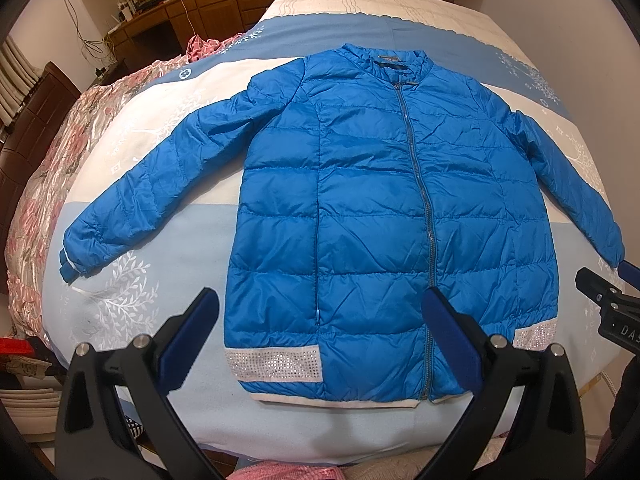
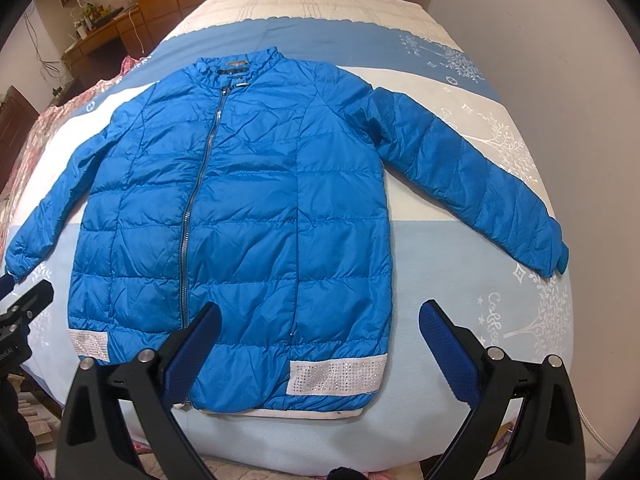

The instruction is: Fold large clothes

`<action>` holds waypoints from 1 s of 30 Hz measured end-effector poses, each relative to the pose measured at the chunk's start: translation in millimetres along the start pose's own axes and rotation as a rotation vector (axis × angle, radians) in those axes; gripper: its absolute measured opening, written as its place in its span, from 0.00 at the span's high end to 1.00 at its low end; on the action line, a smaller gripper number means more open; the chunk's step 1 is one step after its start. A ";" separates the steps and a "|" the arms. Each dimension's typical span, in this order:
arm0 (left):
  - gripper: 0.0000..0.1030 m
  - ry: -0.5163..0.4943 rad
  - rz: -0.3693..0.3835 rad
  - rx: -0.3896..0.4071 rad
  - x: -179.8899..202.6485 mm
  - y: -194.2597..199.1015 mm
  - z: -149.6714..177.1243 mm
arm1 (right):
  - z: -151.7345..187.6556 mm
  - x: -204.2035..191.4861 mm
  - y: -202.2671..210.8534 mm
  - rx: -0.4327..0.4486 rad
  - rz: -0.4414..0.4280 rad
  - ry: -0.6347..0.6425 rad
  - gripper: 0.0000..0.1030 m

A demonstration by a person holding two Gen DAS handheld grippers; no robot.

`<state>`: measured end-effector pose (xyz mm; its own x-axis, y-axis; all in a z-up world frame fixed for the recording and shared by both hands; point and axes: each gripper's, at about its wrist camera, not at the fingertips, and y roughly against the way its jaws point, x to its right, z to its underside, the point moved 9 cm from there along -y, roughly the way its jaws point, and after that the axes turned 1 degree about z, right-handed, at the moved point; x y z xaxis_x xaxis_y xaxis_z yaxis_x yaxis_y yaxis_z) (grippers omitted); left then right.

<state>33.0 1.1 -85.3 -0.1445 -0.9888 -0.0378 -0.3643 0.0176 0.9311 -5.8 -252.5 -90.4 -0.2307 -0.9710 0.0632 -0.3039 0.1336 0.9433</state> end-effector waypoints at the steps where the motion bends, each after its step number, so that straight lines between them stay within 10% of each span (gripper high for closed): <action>1: 0.03 0.000 0.001 0.000 0.0 0.0 0.0 | -0.3 -0.6 -0.2 0.000 0.000 0.000 0.04; 30: 0.03 -0.133 0.016 0.030 39.0 -25.8 -30.9 | -6.8 58.7 -37.0 -0.021 -0.057 -0.162 0.04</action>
<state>65.1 -42.5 -99.6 -0.2705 -0.9600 -0.0728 -0.3880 0.0395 0.9208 -1.8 -315.7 -119.4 -0.3600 -0.9320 -0.0419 -0.3017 0.0737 0.9506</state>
